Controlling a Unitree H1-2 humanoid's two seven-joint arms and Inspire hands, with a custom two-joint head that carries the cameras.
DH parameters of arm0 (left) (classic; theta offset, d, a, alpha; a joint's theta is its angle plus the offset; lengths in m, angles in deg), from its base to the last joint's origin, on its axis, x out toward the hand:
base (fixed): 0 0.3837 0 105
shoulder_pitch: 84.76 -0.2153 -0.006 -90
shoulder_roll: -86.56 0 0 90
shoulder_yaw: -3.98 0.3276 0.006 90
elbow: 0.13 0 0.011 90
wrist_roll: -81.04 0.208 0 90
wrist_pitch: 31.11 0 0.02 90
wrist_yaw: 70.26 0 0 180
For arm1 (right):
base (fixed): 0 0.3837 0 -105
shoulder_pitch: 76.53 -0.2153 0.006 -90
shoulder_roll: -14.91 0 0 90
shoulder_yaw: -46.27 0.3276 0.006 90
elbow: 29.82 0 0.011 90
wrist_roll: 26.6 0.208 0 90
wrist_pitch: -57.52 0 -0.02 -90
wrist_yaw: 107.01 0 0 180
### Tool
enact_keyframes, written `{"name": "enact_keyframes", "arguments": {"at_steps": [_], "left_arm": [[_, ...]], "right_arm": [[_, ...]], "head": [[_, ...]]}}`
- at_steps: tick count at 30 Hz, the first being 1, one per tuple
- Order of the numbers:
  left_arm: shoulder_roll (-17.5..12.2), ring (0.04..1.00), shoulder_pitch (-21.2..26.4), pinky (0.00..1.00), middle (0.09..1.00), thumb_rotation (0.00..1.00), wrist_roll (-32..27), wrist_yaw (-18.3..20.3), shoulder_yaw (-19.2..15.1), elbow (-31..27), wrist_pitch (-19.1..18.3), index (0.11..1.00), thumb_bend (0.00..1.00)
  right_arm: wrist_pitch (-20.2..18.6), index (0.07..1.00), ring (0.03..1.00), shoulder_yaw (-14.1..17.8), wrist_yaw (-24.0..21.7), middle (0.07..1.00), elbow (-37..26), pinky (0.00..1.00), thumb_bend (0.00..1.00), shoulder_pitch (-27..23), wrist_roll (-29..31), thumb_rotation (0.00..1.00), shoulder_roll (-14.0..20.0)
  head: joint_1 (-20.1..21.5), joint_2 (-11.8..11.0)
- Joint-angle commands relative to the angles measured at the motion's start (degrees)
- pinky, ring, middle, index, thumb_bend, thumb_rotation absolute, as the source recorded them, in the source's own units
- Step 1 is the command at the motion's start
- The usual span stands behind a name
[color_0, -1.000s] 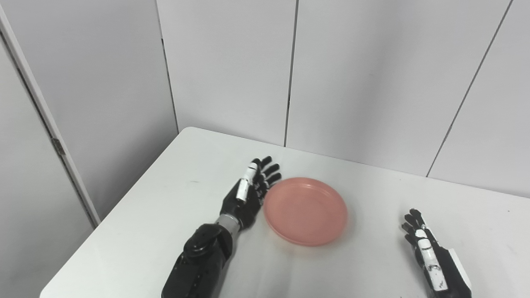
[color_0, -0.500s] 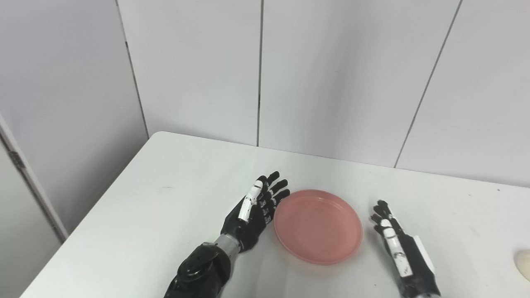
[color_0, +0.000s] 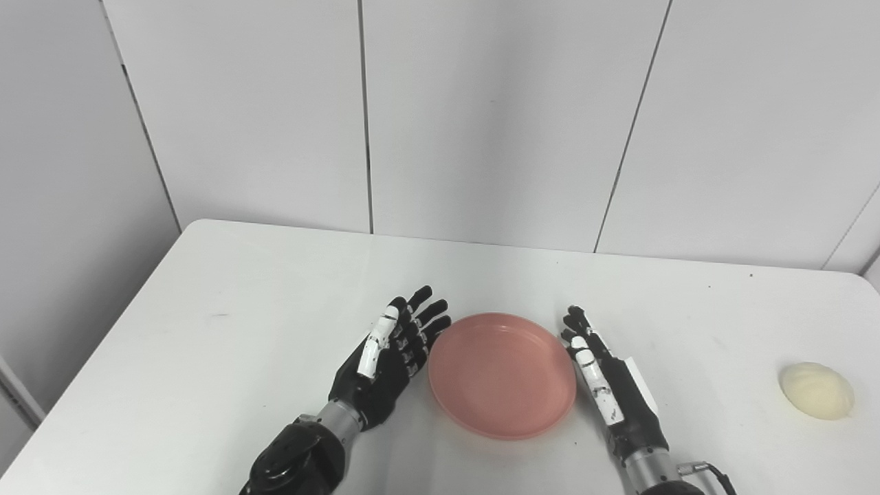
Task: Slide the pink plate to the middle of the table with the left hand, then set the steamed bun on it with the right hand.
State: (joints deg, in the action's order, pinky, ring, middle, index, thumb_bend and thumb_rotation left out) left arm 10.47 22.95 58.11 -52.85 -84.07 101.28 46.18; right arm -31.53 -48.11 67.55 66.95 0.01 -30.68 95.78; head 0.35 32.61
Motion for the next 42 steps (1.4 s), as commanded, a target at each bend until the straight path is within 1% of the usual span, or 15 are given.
{"name": "enact_keyframes", "arguments": {"at_steps": [1,3,9,10,11,13,14,18,19,20,24,28,34,39,42], "left_arm": [[-0.77,0.952,-2.59,0.99,0.953,1.0,0.73,-0.55,0.04,1.82,-4.7,0.965,0.45],[-0.99,0.951,-2.56,1.0,0.952,1.0,0.83,-0.84,0.04,1.78,-4.8,0.966,0.45],[-1.27,0.953,-2.75,0.99,0.957,1.0,0.9,-0.98,-0.15,1.98,-4.72,0.97,0.46],[-1.36,0.953,-2.77,0.99,0.958,1.0,0.77,-0.83,-0.22,2.02,-4.66,0.969,0.45],[-1.56,0.95,-2.8,0.98,0.955,1.0,0.6,-0.65,-0.33,2.0,-4.73,0.966,0.46],[-1.77,0.947,-2.86,0.98,0.95,1.0,0.43,-0.63,-0.55,1.88,-4.94,0.96,0.46],[-1.98,0.946,-2.92,0.98,0.948,1.0,0.29,-0.52,-0.74,1.79,-5.0,0.958,0.46],[-2.68,0.936,-3.13,0.96,0.942,1.0,-0.26,0.09,-1.42,1.41,-5.3,0.951,0.47],[-2.84,0.935,-3.16,0.96,0.942,1.0,-0.35,0.32,-1.57,1.37,-5.36,0.951,0.47],[-3.06,0.935,-3.19,0.96,0.942,1.0,-0.35,0.62,-1.72,1.36,-5.33,0.951,0.47],[-3.92,0.92,-3.28,0.94,0.93,1.0,-0.88,1.82,-2.67,1.75,-5.19,0.94,0.48],[-4.87,0.912,-3.14,0.93,0.923,1.0,-1.47,2.51,-3.48,2.71,-5.24,0.931,0.49],[-6.97,0.922,-2.44,0.95,0.936,1.0,-2.6,6.09,-4.21,6.73,-2.97,0.942,0.5],[-8.0,0.914,-1.66,0.94,0.926,0.96,-3.43,7.82,-5.3,9.78,-2.17,0.931,0.53],[-8.54,0.908,-1.15,0.93,0.917,0.96,-3.52,8.3,-5.94,11.9,-1.32,0.92,0.53]], "right_arm": [[-0.35,0.954,0.925,-1.1,0.37,0.945,-0.57,0.9,0.21,-0.64,-1.99,1.0,-0.29],[0.33,0.94,0.921,-1.18,1.82,0.939,-0.65,0.89,0.25,-0.64,-4.19,1.0,0.04],[-2.89,0.972,0.906,-2.22,4.49,0.935,-7.17,0.85,0.35,-0.56,-14.62,0.98,3.12],[-2.78,0.977,0.889,-2.45,4.79,0.928,-7.92,0.81,0.39,-0.65,-16.15,0.89,3.62],[-3.23,0.978,0.881,-2.64,5.04,0.927,-9.18,0.79,0.44,-0.77,-18.13,0.85,4.09],[-3.9,0.979,0.88,-2.57,5.06,0.93,-11.14,0.79,0.47,-0.92,-20.26,0.84,4.61],[-4.12,0.979,0.88,-2.3,5.34,0.931,-12.44,0.79,0.48,-1.11,-21.37,0.83,4.96],[-3.72,0.97,0.852,-1.43,6.44,0.923,-15.42,0.75,0.63,-1.71,-24.49,0.81,5.99],[-3.5,0.975,0.857,-1.25,6.87,0.927,-15.79,0.74,0.71,-1.82,-25.19,0.8,6.13],[-3.04,0.975,0.857,-1.14,7.6,0.927,-15.97,0.74,0.71,-1.95,-26.15,0.8,6.23],[-2.29,0.975,0.837,-0.44,9.2,0.923,-18.05,0.69,0.86,-2.78,-30.31,0.76,8.17],[-3.86,0.969,0.83,0.21,9.6,0.923,-20.36,0.68,0.92,-3.23,-33.76,0.74,8.91],[-8.27,0.971,0.841,4.3,8.0,0.924,-25.94,0.68,0.95,-3.73,-34.83,0.72,9.53],[-9.8,0.975,0.827,7.26,9.9,0.92,-25.06,0.65,0.99,-3.49,-38.89,0.75,11.17],[-9.29,0.965,0.861,9.0,11.47,0.925,-22.98,0.68,1.0,-3.09,-40.63,0.74,13.02]], "head": [[0.45,0.15],[1.48,0.23],[4.61,-0.02],[4.61,-0.02],[5.62,-0.15],[6.16,-0.24],[7.87,-0.42],[10.1,-0.43],[10.1,-0.43],[11.28,-0.5],[14.17,-0.67],[18.08,-1.15],[22.22,-1.32],[24.98,-1.48],[26.23,-1.57]]}}
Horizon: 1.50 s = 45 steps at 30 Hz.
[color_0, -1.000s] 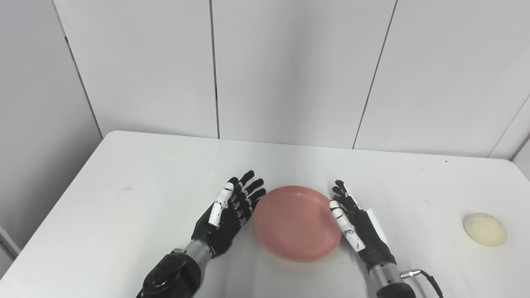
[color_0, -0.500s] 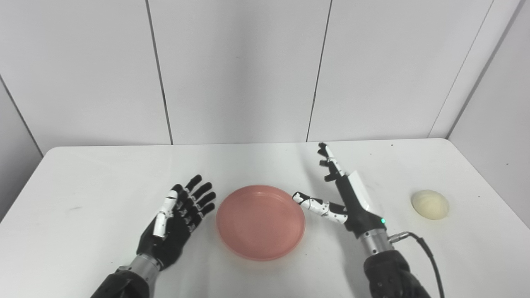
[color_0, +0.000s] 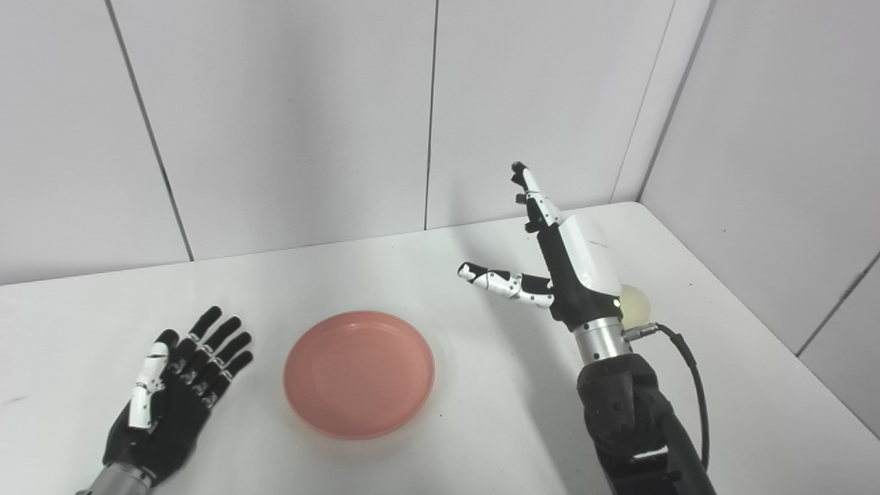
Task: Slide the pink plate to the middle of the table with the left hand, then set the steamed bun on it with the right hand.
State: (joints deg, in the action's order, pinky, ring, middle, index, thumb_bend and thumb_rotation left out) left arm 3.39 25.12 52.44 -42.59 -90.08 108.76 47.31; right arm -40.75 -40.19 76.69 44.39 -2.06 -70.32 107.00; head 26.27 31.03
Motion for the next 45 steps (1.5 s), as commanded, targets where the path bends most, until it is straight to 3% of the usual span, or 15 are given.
{"name": "enact_keyframes", "arguments": {"at_steps": [1,7,17,35,41,45], "left_arm": [[-1.63,0.901,-3.17,0.92,0.911,0.96,2.07,-1.81,-0.2,4.95,-2.34,0.914,0.53],[-2.77,0.883,-1.89,0.9,0.898,0.93,0.75,-0.85,-1.82,8.02,-3.05,0.904,0.52],[-3.36,0.855,-0.49,0.86,0.871,0.93,0.2,-1.22,-3.71,10.6,-3.28,0.881,0.51],[-4.32,0.826,0.76,0.82,0.849,0.95,0.55,0.01,-3.82,14.59,-1.04,0.87,0.51],[-4.53,0.821,0.81,0.81,0.844,0.91,0.59,-0.12,-3.87,14.69,-0.86,0.862,0.52],[-4.71,0.809,1.05,0.8,0.832,0.9,0.66,-0.16,-3.94,15.36,-0.58,0.851,0.52]], "right_arm": [[-0.07,0.963,0.862,1.46,2.41,0.924,-0.03,0.68,1.0,-0.97,-1.34,0.74,2.18],[-5.85,0.957,0.836,3.99,-0.78,0.91,-0.09,0.68,1.0,-0.72,-2.84,0.69,4.24],[-14.28,0.885,0.846,3.21,-10.82,0.881,-0.47,0.67,1.0,-1.83,-4.91,0.59,9.1],[-18.07,0.838,0.847,4.33,-18.45,0.858,5.3,0.7,1.0,-0.3,-0.78,0.46,19.47],[-18.03,0.838,0.902,3.96,-19.56,0.882,7.24,0.76,1.0,0.34,-1.66,0.57,23.71],[-18.07,0.842,0.924,4.07,-19.63,0.89,8.79,0.81,1.0,0.24,-0.53,0.56,25.0]], "head": [[1.22,-0.02],[3.44,0.53],[5.42,0.55],[6.44,0.72],[6.72,1.41],[6.72,1.41]]}}
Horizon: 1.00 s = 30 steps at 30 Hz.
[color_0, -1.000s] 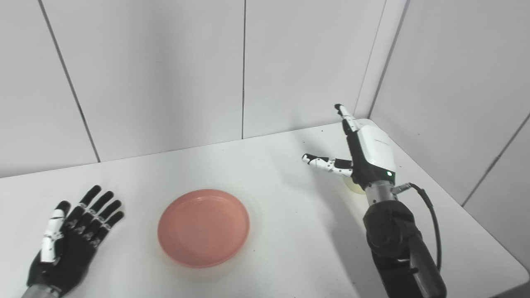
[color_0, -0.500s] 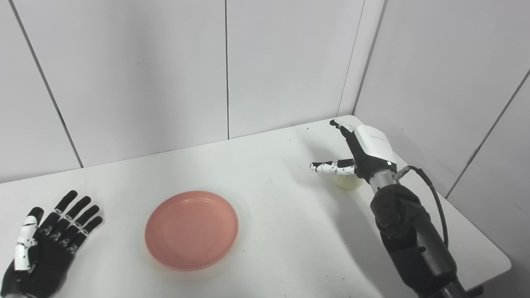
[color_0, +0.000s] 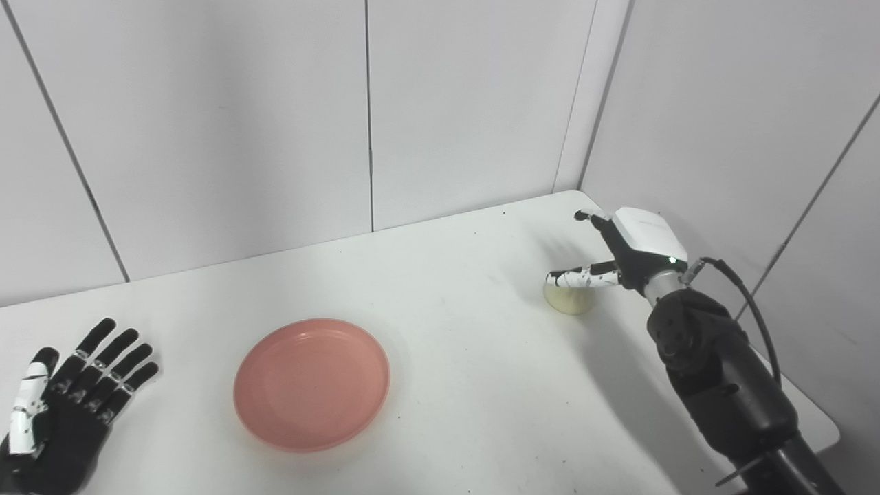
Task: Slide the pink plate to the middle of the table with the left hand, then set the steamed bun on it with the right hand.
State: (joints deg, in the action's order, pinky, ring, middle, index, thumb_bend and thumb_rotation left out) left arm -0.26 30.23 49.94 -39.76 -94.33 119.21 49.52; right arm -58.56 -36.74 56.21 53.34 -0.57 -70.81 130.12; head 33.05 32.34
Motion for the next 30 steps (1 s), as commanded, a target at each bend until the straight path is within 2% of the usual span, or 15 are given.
{"name": "enact_keyframes", "arguments": {"at_steps": [1,7,13,19,24,30], "left_arm": [[-1.1,0.806,-4.01,0.79,0.828,0.9,3.17,-2.97,0.32,5.08,-2.69,0.848,0.52],[-1.42,0.811,-3.8,0.8,0.836,0.9,2.77,-1.94,0.37,5.7,-2.52,0.854,0.52],[-1.51,0.817,-3.92,0.81,0.842,0.89,2.59,-1.95,0.26,5.34,-3.01,0.858,0.52],[-1.68,0.816,-4.19,0.8,0.841,0.89,2.93,-1.97,0.49,4.56,-2.99,0.857,0.52],[-1.69,0.809,-4.19,0.8,0.83,0.88,2.78,-2.09,0.37,4.44,-3.26,0.85,0.53],[-1.66,0.809,-4.53,0.8,0.831,0.88,2.67,-2.42,0.31,3.44,-3.67,0.849,0.52]], "right_arm": [[-0.18,0.84,0.93,0.63,0.96,0.891,0.26,0.82,1.0,-1.3,0.3,0.54,2.08],[-0.73,0.829,0.915,-0.27,-1.26,0.886,0.7,0.78,1.0,-2.16,-0.26,0.52,2.59],[-0.77,0.813,0.889,-0.82,-2.41,0.866,1.95,0.72,1.0,-3.39,-0.08,0.46,1.71],[-0.77,0.826,0.859,-2.06,-3.87,0.857,2.72,0.69,1.0,-4.31,0.33,0.49,1.31],[0.5,0.815,0.852,-2.81,-2.07,0.863,6.06,0.69,1.0,-5.24,2.95,0.47,0.9],[-0.2,0.818,0.861,-4.13,-1.51,0.86,7.42,0.7,1.0,-6.11,4.19,0.45,0.66]], "head": [[-0.05,0.09],[0.21,0.69],[0.27,1.14],[0.29,1.5],[0.24,1.78],[0.23,2.14]]}}
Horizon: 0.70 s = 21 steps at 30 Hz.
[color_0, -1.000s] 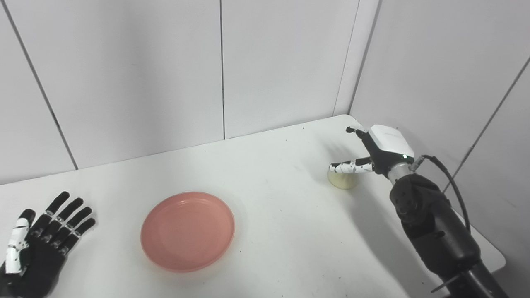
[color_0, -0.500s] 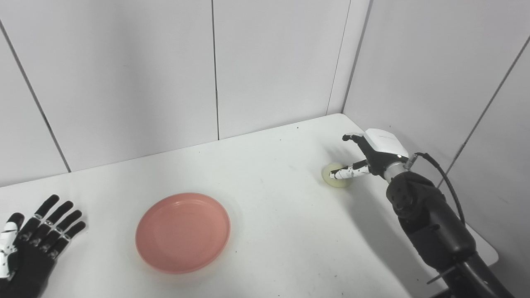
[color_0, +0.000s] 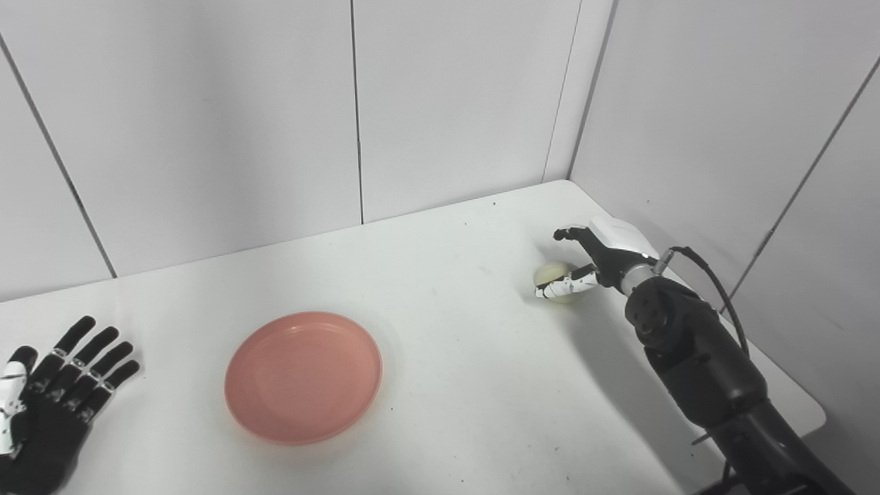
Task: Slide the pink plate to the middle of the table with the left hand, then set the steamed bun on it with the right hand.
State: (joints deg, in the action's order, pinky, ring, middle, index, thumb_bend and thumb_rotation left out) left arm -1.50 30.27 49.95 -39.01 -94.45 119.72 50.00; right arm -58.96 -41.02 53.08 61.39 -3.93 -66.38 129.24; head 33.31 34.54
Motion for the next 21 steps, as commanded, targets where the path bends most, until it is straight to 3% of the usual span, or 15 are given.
{"name": "enact_keyframes", "arguments": {"at_steps": [1,11,19,21], "left_arm": [[-0.44,0.808,-4.62,0.8,0.83,0.88,2.64,-3.13,0.46,2.82,-4.19,0.849,0.52],[-0.5,0.82,-5.16,0.82,0.843,0.89,2.68,-3.28,0.89,1.24,-4.45,0.856,0.53],[-0.68,0.816,-5.14,0.81,0.837,0.9,2.56,-3.17,0.93,1.36,-4.45,0.855,0.52],[-0.7,0.816,-5.19,0.81,0.838,0.9,2.53,-3.19,0.92,1.23,-4.52,0.855,0.53]], "right_arm": [[0.33,0.82,0.861,-0.35,1.67,0.86,-0.25,0.7,1.0,-2.91,-0.37,0.46,1.75],[1.87,0.807,0.799,-4.39,2.45,0.82,4.49,0.64,1.0,-4.92,-0.32,0.47,3.49],[1.5,0.819,0.82,-4.54,2.11,0.831,5.15,0.64,1.0,-4.75,0.83,0.46,4.08],[1.12,0.816,0.805,-4.18,2.3,0.822,4.97,0.62,1.0,-4.6,1.35,0.41,3.88]], "head": [[-0.04,0.03],[-0.09,0.53],[-0.12,0.9],[-0.11,0.99]]}}
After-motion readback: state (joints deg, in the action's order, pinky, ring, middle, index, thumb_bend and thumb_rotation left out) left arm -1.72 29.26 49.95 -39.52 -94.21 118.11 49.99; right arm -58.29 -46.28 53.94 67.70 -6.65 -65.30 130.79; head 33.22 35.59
